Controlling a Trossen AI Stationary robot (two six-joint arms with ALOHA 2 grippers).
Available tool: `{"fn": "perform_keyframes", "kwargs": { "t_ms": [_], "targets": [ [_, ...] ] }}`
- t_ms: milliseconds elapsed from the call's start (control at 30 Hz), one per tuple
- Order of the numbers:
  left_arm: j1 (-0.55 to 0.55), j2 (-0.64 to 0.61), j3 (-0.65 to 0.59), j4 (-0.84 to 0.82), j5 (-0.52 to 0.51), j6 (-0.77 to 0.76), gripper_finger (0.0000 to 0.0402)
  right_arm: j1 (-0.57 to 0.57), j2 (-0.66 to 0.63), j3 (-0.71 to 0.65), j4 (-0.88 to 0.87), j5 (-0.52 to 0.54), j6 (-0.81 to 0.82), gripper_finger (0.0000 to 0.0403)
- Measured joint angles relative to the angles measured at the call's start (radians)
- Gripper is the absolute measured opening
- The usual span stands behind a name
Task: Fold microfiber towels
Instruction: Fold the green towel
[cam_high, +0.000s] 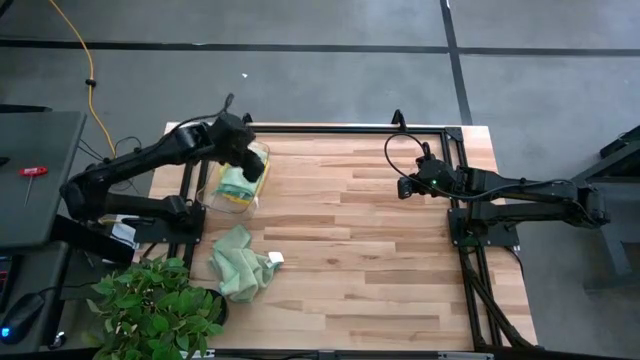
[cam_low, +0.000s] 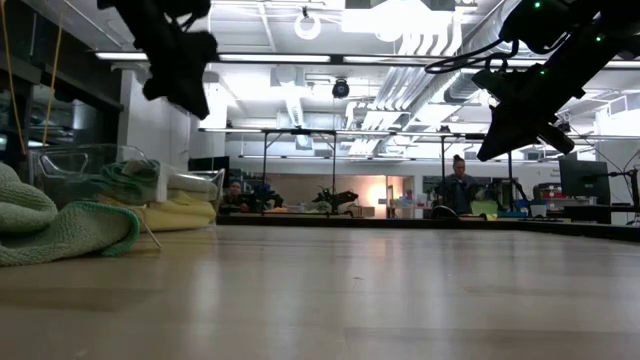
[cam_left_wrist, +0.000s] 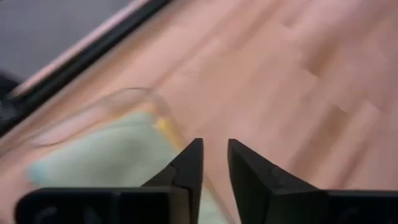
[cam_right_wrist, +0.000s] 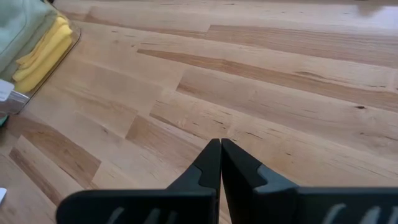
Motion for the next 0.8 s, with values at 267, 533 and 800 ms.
{"fn": "perform_keyframes", "kwargs": {
  "t_ms": [267, 533, 800],
  "targets": [
    [-0.394, 0.031, 0.005, 0.061, -0.015, -0.083, 0.0132, 0.000, 0.000, 0.000, 0.000, 0.000, 0.057, 0.0004],
    [-0.770, 0.232, 0.024, 0.118, -0.030, -0.308, 0.0177, 0.000, 0.000, 0.000, 0.000, 0.000, -0.047, 0.0004],
    [-0.949, 0.579, 0.209, -0.001, -0.072, -0.387, 0.0186, 0.000, 0.000, 0.000, -0.010, -0.037, -0.193, 0.0004]
  ]
}}
